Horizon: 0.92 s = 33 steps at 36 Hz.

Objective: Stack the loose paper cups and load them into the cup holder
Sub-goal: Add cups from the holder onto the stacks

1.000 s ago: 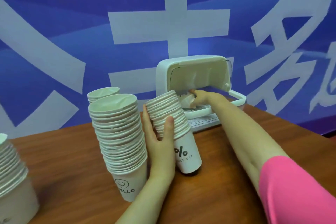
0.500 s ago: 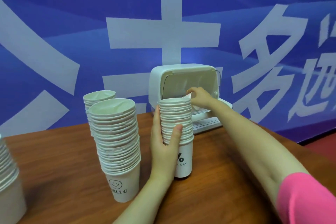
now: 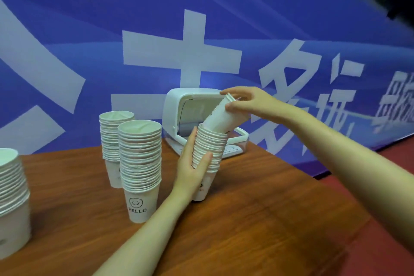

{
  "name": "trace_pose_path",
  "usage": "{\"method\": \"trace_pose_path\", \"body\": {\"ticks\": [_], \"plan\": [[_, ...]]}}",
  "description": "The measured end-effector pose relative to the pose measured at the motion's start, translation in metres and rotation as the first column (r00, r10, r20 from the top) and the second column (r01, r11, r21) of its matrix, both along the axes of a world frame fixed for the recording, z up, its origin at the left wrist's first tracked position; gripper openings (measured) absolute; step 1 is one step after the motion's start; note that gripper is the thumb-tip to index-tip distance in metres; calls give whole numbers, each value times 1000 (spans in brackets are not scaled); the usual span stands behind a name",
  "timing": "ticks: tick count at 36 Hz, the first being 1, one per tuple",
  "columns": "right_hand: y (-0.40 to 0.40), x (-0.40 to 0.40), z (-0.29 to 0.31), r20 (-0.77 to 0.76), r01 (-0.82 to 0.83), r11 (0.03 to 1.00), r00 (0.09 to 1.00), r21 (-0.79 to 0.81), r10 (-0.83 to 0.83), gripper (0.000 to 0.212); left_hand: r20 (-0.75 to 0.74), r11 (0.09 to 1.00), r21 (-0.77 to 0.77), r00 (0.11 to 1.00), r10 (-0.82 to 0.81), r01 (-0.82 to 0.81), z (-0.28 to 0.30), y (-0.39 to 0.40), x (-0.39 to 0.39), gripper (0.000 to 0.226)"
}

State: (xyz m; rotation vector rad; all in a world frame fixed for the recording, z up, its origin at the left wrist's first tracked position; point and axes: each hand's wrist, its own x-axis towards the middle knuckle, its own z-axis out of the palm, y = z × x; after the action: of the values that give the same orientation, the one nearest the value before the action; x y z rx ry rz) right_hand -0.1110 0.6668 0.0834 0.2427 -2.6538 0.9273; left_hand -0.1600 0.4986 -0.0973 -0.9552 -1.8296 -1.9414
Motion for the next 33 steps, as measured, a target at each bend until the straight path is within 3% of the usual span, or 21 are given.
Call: {"method": "trace_pose_path", "body": {"ticks": [5, 7, 9, 12, 14, 16, 21, 25, 33], "plan": [[-36, 6, -31, 72, -20, 908, 997, 418, -11, 55, -18, 996, -66, 998, -58, 57, 5, 2, 5, 63], [-43, 4, -47, 28, -10, 892, 1000, 452, -3, 57, -2, 997, -41, 998, -68, 68, 3, 1, 5, 62], [-45, 6, -58, -57, 25, 940, 998, 339, -5, 50, 28, 995, -3, 995, -96, 96, -1, 0, 5, 63], [-40, 10, -83, -214, 52, 999, 975, -16, -54, 47, 89, 992, 44, 988, -123, 120, -3, -1, 9, 49], [-43, 15, -108, -223, 35, 950, 969, -309, -108, 65, 108, 991, 52, 986, -128, 123, -2, 0, 12, 45], [-48, 19, -134, -214, 0, 874, 970, -485, -119, 80, 143, 989, 78, 981, -132, 122, -2, 1, 12, 40], [-59, 22, -181, -170, -16, 843, 981, -537, -89, 67, 217, 982, 128, 962, -165, 139, -3, -3, 9, 34], [-54, 18, -182, -188, 5, 820, 973, -572, -137, 58, 260, 981, 110, 948, -182, 158, 0, -3, 6, 33], [-26, 11, -164, -234, 50, 808, 945, -587, -229, 71, 378, 979, 93, 903, -206, 184, -1, 1, -3, 29]]}}
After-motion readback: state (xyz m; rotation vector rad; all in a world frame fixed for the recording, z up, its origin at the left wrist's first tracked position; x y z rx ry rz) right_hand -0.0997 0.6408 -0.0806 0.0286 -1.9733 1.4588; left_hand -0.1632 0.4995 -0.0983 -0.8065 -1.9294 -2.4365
